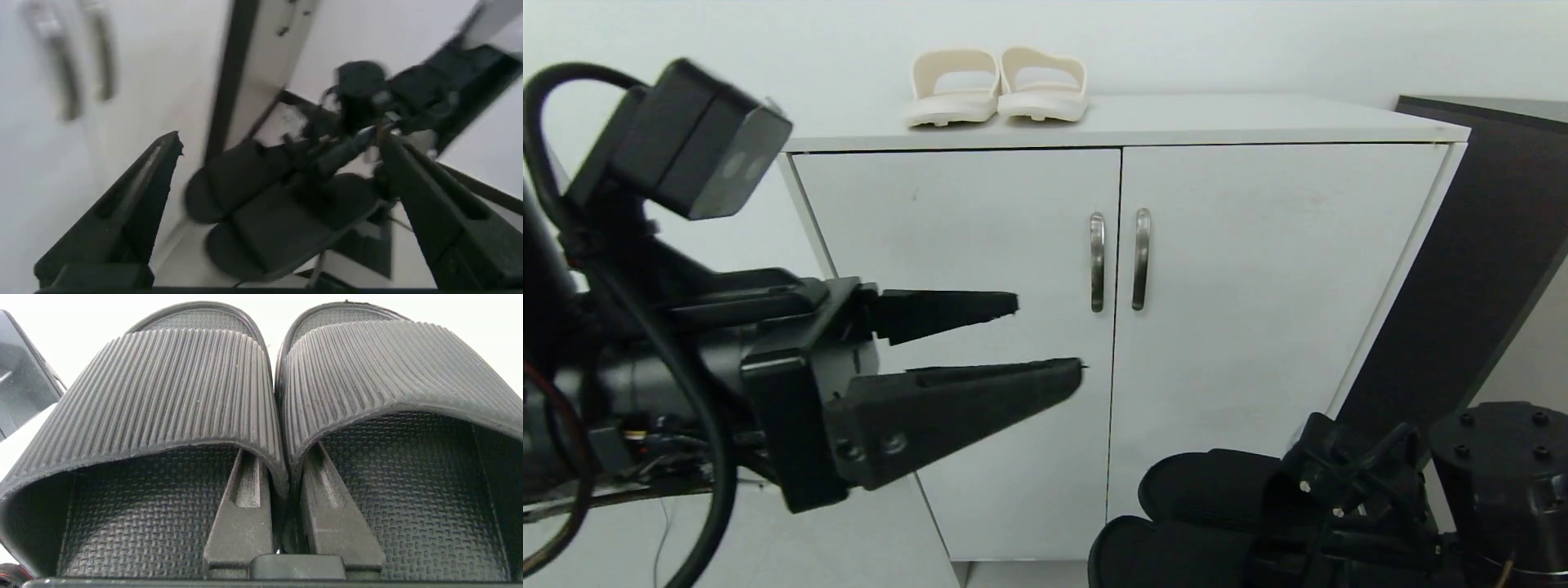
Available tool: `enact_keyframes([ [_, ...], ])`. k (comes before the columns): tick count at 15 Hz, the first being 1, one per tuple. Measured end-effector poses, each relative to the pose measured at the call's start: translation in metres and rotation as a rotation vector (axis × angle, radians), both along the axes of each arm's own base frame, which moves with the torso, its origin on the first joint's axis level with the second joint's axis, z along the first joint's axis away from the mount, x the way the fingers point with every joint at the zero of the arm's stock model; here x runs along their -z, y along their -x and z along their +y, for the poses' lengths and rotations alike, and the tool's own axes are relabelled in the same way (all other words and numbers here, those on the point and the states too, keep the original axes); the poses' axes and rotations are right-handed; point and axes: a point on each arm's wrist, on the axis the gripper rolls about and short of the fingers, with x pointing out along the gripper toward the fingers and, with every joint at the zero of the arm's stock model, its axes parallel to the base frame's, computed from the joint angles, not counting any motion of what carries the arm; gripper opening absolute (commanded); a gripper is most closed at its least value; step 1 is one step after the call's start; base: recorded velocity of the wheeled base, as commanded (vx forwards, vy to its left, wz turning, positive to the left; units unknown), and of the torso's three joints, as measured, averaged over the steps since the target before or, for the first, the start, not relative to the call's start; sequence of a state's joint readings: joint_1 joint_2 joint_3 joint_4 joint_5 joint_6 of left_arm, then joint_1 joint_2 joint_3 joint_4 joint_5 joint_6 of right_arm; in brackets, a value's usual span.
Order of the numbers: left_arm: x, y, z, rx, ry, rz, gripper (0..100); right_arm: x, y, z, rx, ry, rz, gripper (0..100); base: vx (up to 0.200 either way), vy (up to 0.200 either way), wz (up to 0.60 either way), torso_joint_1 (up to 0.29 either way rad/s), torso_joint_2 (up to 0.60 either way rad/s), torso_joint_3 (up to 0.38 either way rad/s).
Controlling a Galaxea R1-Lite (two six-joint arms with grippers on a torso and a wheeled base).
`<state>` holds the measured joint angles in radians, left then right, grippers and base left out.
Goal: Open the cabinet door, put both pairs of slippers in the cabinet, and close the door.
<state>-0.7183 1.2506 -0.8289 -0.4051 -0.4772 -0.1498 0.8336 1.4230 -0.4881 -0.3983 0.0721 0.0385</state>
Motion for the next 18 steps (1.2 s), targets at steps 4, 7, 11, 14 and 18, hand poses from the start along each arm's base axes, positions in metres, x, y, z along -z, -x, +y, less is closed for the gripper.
enact_keyframes([
  [4, -0.008, -0.017, -0.045, 0.098, -0.001, 0.039, 100, 0.0, 0.0, 0.0, -0.001, 0.0, -0.001, 0, 0.0, 0.0, 0.0, 0.0, 0.0, 0.0],
  [7, -0.017, -0.028, -0.065, 0.14, 0.048, 0.143, 100, -0.001, 0.0, 0.0, 0.0, -0.002, -0.002, 0, 0.0, 0.0, 0.0, 0.0, 0.0, 0.0],
  [11, -0.014, -0.05, -0.082, 0.056, 0.047, 0.168, 100, -0.001, 0.0, 0.0, -0.001, -0.004, -0.004, 0, 0.0, 0.0, 0.0, 0.0, 0.0, 0.0],
  [14, -0.01, -0.069, -0.089, -0.036, 0.041, 0.171, 100, -0.001, 0.0, 0.0, 0.0, -0.004, -0.003, 0, 0.0, 0.0, 0.0, 0.0, 0.0, 0.0],
  [18, -0.003, -0.098, -0.086, -0.158, 0.035, 0.173, 100, 0.0, 0.0, 0.0, -0.001, -0.001, -0.001, 0, 0.0, 0.0, 0.0, 0.0, 0.0, 0.0],
])
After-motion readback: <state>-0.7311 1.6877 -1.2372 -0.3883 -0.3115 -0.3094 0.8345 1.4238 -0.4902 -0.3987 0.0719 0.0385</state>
